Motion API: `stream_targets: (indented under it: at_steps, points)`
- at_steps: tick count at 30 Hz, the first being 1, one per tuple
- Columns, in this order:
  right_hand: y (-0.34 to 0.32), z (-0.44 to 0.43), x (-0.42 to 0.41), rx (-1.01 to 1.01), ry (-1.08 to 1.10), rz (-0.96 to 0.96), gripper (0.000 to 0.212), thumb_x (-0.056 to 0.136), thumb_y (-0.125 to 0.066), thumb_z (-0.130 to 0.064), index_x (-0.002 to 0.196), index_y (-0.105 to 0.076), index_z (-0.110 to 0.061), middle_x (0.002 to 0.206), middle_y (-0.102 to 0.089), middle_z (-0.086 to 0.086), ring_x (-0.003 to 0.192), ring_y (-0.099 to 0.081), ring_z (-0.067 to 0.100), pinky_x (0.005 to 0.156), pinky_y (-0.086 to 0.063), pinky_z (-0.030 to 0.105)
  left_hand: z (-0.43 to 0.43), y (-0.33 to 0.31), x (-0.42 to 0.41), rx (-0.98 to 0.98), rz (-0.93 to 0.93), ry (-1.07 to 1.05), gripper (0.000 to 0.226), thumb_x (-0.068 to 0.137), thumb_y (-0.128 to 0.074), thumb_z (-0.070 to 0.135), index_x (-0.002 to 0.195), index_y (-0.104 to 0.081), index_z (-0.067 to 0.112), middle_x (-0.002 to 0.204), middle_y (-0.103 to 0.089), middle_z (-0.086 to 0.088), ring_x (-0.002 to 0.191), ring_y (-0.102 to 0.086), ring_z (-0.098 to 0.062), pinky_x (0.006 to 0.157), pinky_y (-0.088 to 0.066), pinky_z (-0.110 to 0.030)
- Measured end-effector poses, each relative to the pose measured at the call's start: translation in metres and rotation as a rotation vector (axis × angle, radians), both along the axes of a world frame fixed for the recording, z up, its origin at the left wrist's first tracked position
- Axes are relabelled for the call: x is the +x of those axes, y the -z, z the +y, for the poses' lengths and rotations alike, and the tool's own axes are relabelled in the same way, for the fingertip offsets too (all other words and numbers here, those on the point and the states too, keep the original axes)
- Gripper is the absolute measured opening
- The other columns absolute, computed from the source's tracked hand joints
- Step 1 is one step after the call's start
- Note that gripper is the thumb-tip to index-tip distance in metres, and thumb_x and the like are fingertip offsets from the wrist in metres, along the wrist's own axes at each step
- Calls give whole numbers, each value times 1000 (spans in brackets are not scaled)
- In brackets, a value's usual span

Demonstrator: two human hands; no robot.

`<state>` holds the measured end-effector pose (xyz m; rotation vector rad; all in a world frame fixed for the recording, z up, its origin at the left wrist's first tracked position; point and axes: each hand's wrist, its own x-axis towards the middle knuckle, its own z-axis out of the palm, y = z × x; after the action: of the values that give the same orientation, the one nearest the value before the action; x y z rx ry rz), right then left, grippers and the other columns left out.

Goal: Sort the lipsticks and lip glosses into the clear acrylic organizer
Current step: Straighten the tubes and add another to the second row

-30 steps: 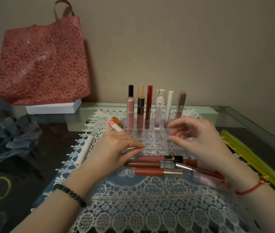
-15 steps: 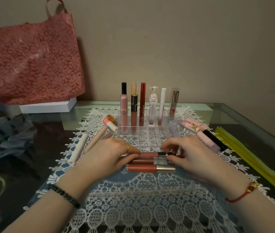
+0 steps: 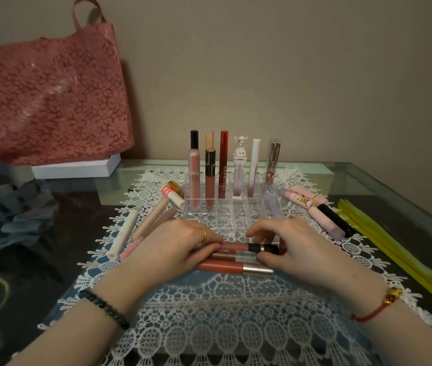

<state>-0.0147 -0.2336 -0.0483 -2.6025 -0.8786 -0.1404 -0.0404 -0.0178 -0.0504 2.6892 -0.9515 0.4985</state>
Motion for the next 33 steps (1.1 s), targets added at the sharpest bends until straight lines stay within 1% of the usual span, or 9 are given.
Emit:
stream_targets:
  at_steps: [5, 9, 13, 17, 20, 22, 25, 30, 33]
  points:
    - [0, 3, -3, -21, -2, -25, 26, 80, -61, -27, 99, -52, -43, 91, -56, -21, 85, -52, -5, 74, -48, 20, -1, 1, 0, -6, 8, 5, 20, 86, -55, 28, 100, -67, 19, 91, -70, 7, 83, -64, -7, 76, -54, -30]
    - [-3, 3, -5, 33, -18, -58, 23, 79, -63, -25, 92, -53, -41, 86, -57, -23, 82, -53, -7, 70, -47, 15, -1, 2, 0, -18, 2, 10, 25, 86, -56, 28, 107, -65, 18, 95, -69, 4, 86, -63, -10, 79, -52, -30]
    - [-10, 2, -7, 254, -10, -28, 27, 75, -64, -21, 85, -55, -44, 84, -60, -26, 93, -49, -17, 75, -38, -2, -1, 5, 0, -46, -27, -6, 34, 86, -55, 32, 117, -58, 18, 98, -67, 4, 91, -59, -9, 80, -51, -30]
    - [-18, 4, -12, 558, -54, -18, 32, 71, -69, -11, 85, -60, -38, 90, -62, -26, 87, -60, -6, 79, -47, 9, -3, 8, 2, -146, -19, -69, 47, 83, -49, 45, 125, -50, 25, 108, -62, 10, 100, -51, -2, 90, -41, -19]
    - [-23, 12, -16, 757, -93, -27, 33, 69, -72, -4, 88, -63, -30, 89, -66, -17, 84, -64, 3, 73, -52, 16, -5, 9, 3, -272, -70, -114, 39, 77, -60, 39, 113, -58, 26, 97, -63, 14, 91, -54, 0, 89, -27, -3]
    - [-26, 18, -16, 897, -116, 0, 37, 68, -72, 0, 93, -62, -25, 90, -67, -11, 84, -66, 8, 70, -53, 16, -7, 10, 3, -423, -67, -127, 33, 73, -66, 35, 105, -60, 31, 88, -61, 22, 83, -54, 6, 84, -29, -1]
    - [-27, 27, -14, 1071, -98, 114, 42, 66, -72, 1, 97, -58, -25, 87, -69, -8, 79, -67, 10, 67, -52, 15, -11, 11, 2, -608, -54, -105, 32, 69, -68, 35, 100, -61, 31, 85, -61, 25, 83, -57, 5, 78, -36, -1]
    - [-21, 39, -13, 1010, -42, 186, 30, 65, -73, -6, 90, -61, -19, 83, -70, -8, 75, -66, 6, 65, -51, 13, -14, 14, 2, -672, -21, -104, 40, 68, -71, 26, 96, -52, 47, 82, -60, 28, 81, -59, 1, 75, -45, -9]
    - [-28, 40, -6, 1016, 12, 134, 30, 66, -73, -7, 90, -62, -22, 82, -70, -7, 74, -67, 7, 64, -52, 15, -10, 14, 5, -699, -37, -138, 34, 70, -66, 36, 102, -57, 38, 90, -60, 27, 87, -56, 6, 77, -41, -6]
